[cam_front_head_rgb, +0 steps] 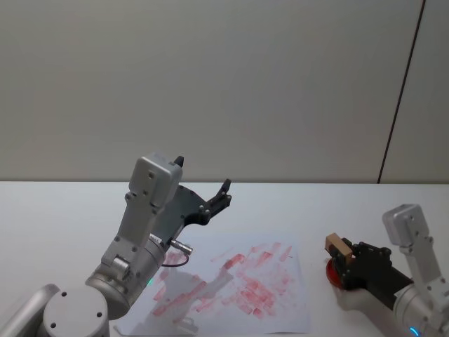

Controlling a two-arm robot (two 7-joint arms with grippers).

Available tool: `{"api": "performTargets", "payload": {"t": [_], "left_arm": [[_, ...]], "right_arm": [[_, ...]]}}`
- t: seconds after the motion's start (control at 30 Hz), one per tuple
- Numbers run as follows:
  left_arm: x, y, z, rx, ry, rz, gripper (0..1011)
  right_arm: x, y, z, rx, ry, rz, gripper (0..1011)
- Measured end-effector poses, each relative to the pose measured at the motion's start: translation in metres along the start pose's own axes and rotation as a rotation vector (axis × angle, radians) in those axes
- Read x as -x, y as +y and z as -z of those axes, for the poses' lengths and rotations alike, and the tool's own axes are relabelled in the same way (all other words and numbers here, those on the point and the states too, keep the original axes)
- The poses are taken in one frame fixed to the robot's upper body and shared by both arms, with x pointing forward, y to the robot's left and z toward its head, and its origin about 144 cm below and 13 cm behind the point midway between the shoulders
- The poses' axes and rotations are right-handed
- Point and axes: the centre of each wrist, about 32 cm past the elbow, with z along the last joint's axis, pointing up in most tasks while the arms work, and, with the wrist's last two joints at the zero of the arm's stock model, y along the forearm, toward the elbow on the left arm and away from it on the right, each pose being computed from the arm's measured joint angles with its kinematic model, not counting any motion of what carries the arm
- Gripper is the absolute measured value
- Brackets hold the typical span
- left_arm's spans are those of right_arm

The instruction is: Use the one hand to pick up the stamp and affix it onto the A4 paper.

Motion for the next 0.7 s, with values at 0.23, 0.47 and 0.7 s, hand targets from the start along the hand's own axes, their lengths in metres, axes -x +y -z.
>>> {"api": "performTargets", "payload": {"t": [0.23,0.47,0.7], "left_arm": [[0.0000,0.0000,0.0000,0.000,0.000,0.000,1002],[0.0000,0.0000,0.0000,0.000,0.000,0.000,1002],[0.0000,0.0000,0.0000,0.000,0.000,0.000,1003]], "right_arm": [[-0.0015,-0.0011,0.0043,0.026,-0.005,0.010,217],[-0.0021,-0.0007,0.0074,0.045,-0.008,0.016,217],[-0.0024,0.0005,0.0089,0.057,-0.009,0.019,391]]}}
